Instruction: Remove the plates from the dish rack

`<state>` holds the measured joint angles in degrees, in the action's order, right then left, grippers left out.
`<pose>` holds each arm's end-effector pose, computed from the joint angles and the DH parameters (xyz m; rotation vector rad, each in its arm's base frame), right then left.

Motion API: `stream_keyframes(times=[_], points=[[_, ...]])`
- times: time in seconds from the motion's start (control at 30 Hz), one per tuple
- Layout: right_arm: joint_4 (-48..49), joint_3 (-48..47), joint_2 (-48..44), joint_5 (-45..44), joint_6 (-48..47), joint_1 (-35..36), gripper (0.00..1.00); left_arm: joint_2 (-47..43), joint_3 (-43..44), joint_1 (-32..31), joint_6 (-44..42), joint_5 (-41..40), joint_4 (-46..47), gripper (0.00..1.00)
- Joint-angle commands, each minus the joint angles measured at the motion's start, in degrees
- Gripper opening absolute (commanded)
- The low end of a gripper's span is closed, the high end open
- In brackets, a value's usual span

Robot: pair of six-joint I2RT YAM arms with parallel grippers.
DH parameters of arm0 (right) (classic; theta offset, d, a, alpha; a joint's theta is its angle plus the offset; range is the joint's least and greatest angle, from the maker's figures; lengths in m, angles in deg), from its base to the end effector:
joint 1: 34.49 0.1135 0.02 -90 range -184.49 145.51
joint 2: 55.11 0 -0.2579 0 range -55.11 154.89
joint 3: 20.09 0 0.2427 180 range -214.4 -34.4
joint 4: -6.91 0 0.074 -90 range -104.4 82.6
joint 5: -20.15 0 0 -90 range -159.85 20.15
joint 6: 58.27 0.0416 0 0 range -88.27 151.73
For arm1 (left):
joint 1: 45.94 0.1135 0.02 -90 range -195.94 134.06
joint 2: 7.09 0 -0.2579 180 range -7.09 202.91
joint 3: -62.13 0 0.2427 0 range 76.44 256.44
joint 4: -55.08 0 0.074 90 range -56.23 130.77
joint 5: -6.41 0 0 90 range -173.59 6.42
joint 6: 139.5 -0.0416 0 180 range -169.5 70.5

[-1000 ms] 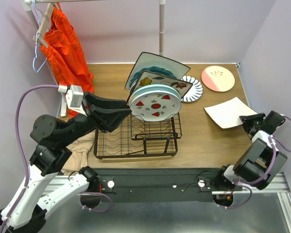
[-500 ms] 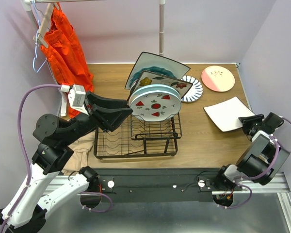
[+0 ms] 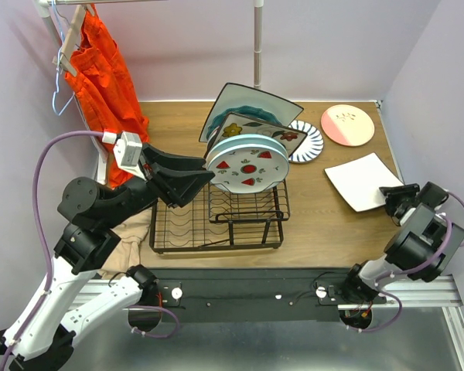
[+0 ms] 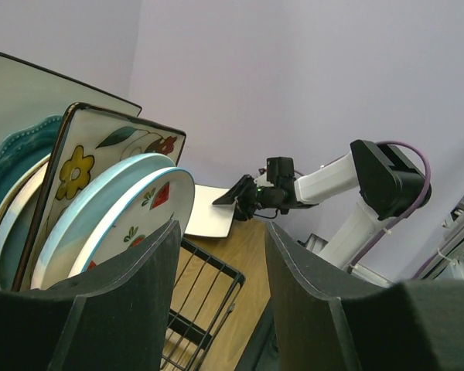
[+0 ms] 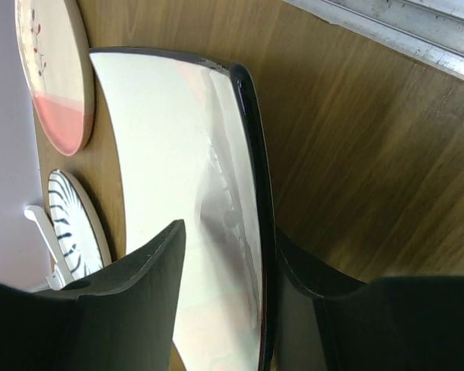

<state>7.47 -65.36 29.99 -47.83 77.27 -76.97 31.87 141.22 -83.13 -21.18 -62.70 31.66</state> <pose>0.2108 -0.1718 0.1438 1.3999 1.7448 0.4614 0.0812 -0.0802 0.4645 0.4405 1.3278 -1.1982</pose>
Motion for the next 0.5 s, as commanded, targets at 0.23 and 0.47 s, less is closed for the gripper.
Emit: stream_keyframes(times=[0.23, 0.47], points=[[9.82, -1.64, 8.24, -0.93, 4.21, -0.32, 0.52, 0.50, 0.18, 0.28, -0.81, -0.58, 0.75, 0.57], [4.74, -4.53, 8.59, -3.81, 1.84, -0.32, 0.63, 0.59, 0.09, 0.19, -0.89, -0.93, 0.40, 0.57]])
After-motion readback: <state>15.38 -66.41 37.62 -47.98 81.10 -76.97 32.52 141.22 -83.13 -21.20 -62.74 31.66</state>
